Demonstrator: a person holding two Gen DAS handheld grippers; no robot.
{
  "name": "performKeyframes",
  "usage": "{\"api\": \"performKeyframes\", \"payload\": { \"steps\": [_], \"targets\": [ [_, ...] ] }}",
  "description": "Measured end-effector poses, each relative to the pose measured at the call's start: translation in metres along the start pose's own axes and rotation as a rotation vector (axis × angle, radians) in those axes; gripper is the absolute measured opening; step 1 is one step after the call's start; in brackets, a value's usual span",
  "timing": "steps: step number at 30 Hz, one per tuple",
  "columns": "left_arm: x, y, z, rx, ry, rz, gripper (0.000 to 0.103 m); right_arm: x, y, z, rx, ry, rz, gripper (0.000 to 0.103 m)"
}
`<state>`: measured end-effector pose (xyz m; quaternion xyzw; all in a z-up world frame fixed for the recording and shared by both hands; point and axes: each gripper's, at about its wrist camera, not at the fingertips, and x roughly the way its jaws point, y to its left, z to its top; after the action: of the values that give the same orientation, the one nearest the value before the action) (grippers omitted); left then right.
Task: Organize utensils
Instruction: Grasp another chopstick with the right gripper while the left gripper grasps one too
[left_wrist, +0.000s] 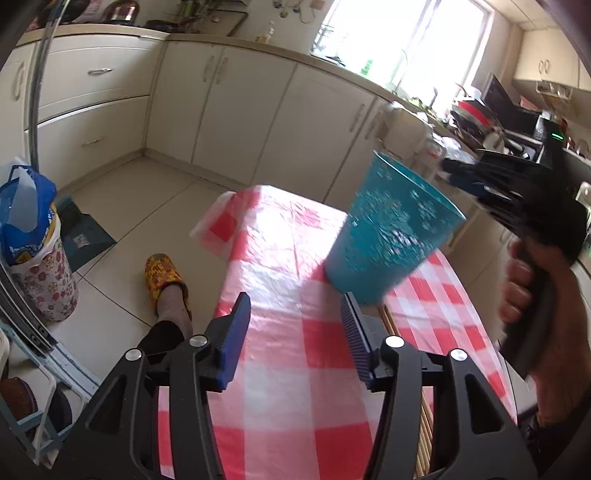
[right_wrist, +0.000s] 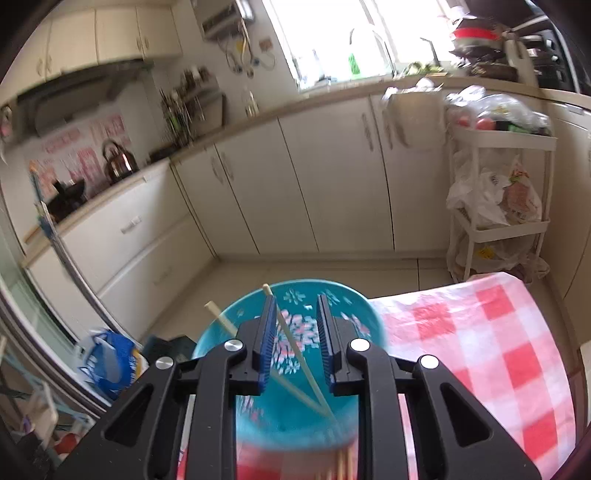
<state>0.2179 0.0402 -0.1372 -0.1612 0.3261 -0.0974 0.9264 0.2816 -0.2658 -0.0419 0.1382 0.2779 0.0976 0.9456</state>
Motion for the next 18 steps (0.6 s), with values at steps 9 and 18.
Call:
{"api": "performKeyframes", "payload": {
  "steps": [9, 18],
  "targets": [
    [0.007, -0.037, -0.029, 0.067, 0.119, -0.049, 0.057, -0.035, -0.031, -0.128, -0.109, 0.311, -0.026, 0.015],
    [0.019, -0.068, -0.053, 0.118, 0.198, -0.042, 0.059, 0.032, -0.026, -0.137, -0.175, 0.408, -0.049, 0.015]
  ]
}}
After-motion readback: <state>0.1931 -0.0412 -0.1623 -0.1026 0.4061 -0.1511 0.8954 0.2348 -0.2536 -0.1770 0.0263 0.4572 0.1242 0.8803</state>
